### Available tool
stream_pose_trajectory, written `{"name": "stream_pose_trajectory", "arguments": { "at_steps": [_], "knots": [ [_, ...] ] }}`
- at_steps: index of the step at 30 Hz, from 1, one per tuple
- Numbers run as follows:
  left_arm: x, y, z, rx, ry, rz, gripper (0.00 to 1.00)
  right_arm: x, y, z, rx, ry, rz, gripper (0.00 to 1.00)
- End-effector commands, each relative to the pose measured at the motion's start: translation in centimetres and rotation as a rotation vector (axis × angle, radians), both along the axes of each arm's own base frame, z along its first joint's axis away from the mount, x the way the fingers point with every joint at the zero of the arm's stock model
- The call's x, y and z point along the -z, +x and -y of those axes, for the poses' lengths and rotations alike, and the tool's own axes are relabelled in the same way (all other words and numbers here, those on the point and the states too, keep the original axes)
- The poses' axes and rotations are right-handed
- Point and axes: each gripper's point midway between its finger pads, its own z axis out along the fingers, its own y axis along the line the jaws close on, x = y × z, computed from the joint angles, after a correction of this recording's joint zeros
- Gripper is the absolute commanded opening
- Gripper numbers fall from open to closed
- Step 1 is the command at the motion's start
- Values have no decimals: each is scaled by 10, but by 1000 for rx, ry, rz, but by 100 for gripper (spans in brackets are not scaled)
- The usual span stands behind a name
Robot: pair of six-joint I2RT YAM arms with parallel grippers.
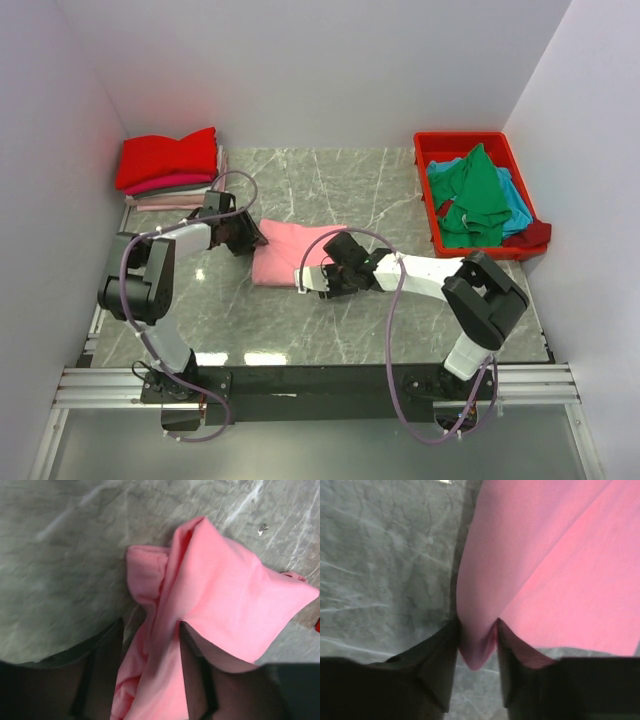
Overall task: Fold and stack the t-shirts
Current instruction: Fold the tshirt, then neatly place the folded tshirt to the corner
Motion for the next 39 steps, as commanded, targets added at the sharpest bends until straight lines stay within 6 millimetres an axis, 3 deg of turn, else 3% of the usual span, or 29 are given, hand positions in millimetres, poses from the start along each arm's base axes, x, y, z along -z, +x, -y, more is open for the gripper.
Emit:
{"name": "stream_pose_trajectory", "arguments": {
  "at_steps": [1,2,5,9,15,19,23,29,30,32,33,38,39],
  "knots": [
    [-17,-4,-14,3,68,52,54,-11,-12,7,7,6,-33,50],
    [-20,-6,-16,1,74,55,56,-19,-11,5,6,29,-20,56],
    [-31,-4,-19,1,74,89,64,-36,-11,6,11,73,-2,63],
    [-26,4,-12,59,5,52,75,-60,-11,8,28,128,-1,65],
    [-14,22,16,198,-100,-3,76,-94,-13,15,75,230,-9,66],
    [-10,27,20,238,-80,-31,74,-109,-12,21,108,286,-10,67],
    [2,16,26,288,-85,-89,70,-125,-10,27,132,338,-7,67],
    [19,-4,47,388,-71,-158,50,-139,-4,36,170,393,0,67],
    [22,-6,50,396,-63,-168,42,-141,-4,37,175,399,-1,67],
    [24,-2,49,395,-25,-157,34,-145,-2,40,189,415,0,67],
    [24,-2,51,400,-7,-154,25,-145,-3,40,190,418,-3,67],
    [1,28,40,406,206,20,1,-152,-7,45,202,442,-5,67],
    [-2,36,30,379,284,52,0,-152,-8,46,204,444,-5,67]
  ]
}}
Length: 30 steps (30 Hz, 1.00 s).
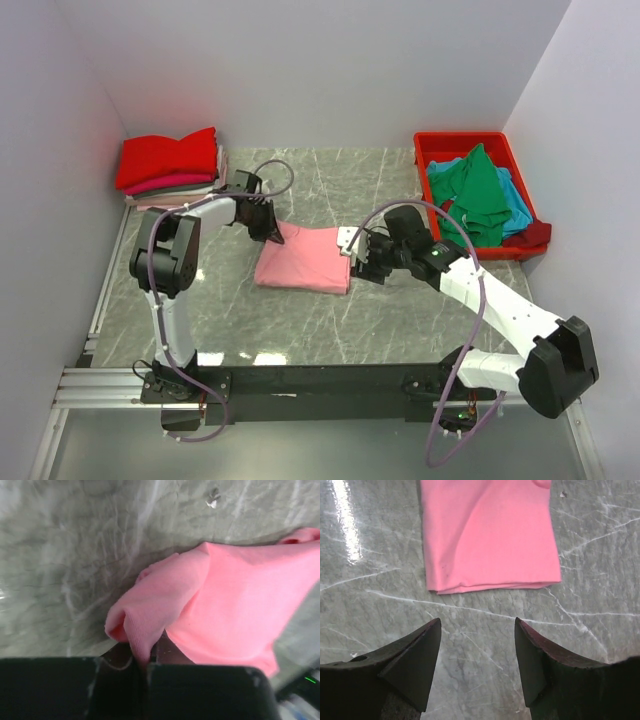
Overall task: Fold and stack the t-shirts
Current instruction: Neatly place the folded tshirt to the corner
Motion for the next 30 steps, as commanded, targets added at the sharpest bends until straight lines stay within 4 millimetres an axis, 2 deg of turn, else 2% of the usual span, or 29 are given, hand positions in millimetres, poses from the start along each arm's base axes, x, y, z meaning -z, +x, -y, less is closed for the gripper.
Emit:
{"name": "stream_pose_trajectory", "arguments": {
  "at_steps": [1,3,4,5,6,7,8,10,11,17,21,23,26,30],
  "knots": [
    [-22,30,-29,0,242,230,0,-25,-2,-1,6,61,25,67],
    [-38,38,-28,17,297,335,0,-28,-3,0,9,69,33,67],
    [-50,40,-37,36,375,416,0,-28,-3,0,12,70,31,67],
    [-64,50,-38,29,410,504,0,-29,-3,1,16,74,35,67],
    [-72,49,-33,47,446,558,0,-31,-3,2,19,77,38,67],
    [-83,50,-46,46,532,620,0,-31,-2,2,22,80,38,67],
    [-94,55,-44,39,557,678,0,-32,-2,3,25,84,41,67],
    [-106,59,-55,10,625,712,0,-35,-1,3,28,95,47,67],
    [-112,62,-67,-9,697,725,0,-35,-1,4,31,98,48,68],
    [-140,71,-94,-84,864,801,0,-35,-1,5,32,107,54,68],
    [-155,85,-101,-122,926,834,0,-35,0,5,30,115,54,68],
    [-155,92,-101,-120,960,836,0,-35,0,6,31,116,52,68],
    [-164,105,-105,-139,1022,847,0,-38,-1,6,30,123,60,68],
    [-184,127,-107,-152,1106,900,0,-38,-2,6,27,134,59,68]
  ]
}}
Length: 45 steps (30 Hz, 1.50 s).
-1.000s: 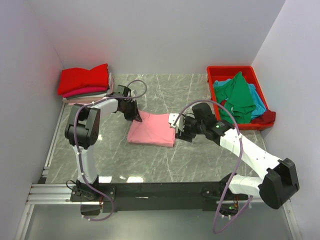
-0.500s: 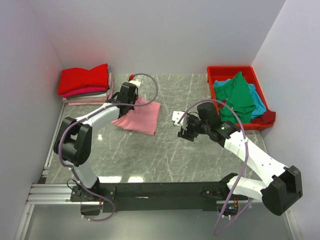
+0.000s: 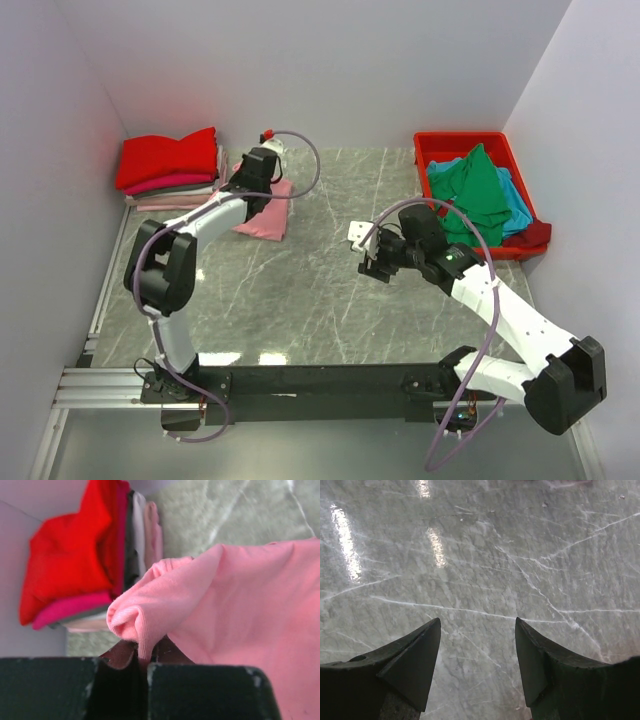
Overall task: Fold and stack the t-shirts
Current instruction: Neatly place the folded tshirt to the corner
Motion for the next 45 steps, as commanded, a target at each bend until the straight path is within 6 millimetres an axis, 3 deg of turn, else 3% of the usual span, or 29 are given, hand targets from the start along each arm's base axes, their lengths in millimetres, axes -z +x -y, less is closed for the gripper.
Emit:
{"name": "stream_pose_trajectory", "arguments": {
  "at_steps": [1,5,9,11,22,38,45],
  "knots": [
    [-51,26,-7,-52,80,146,0,-14,1,-3,-5,53,35,68],
    [-72,46,-11,-74,133,188,0,-17,-1,-2,-6,67,39,68],
    [-80,60,-14,-93,154,208,0,-20,-2,-1,-7,80,44,68],
    [-92,65,-18,-116,168,229,0,-19,-3,-1,-11,79,37,68],
    [-118,86,-41,-201,250,287,0,-14,-6,-1,-20,79,18,68],
    [-186,88,-55,-247,241,434,0,-11,-8,-3,-29,84,-2,68],
    [-195,86,-65,-272,249,448,0,-11,-9,-2,-28,83,-3,68]
  ]
}}
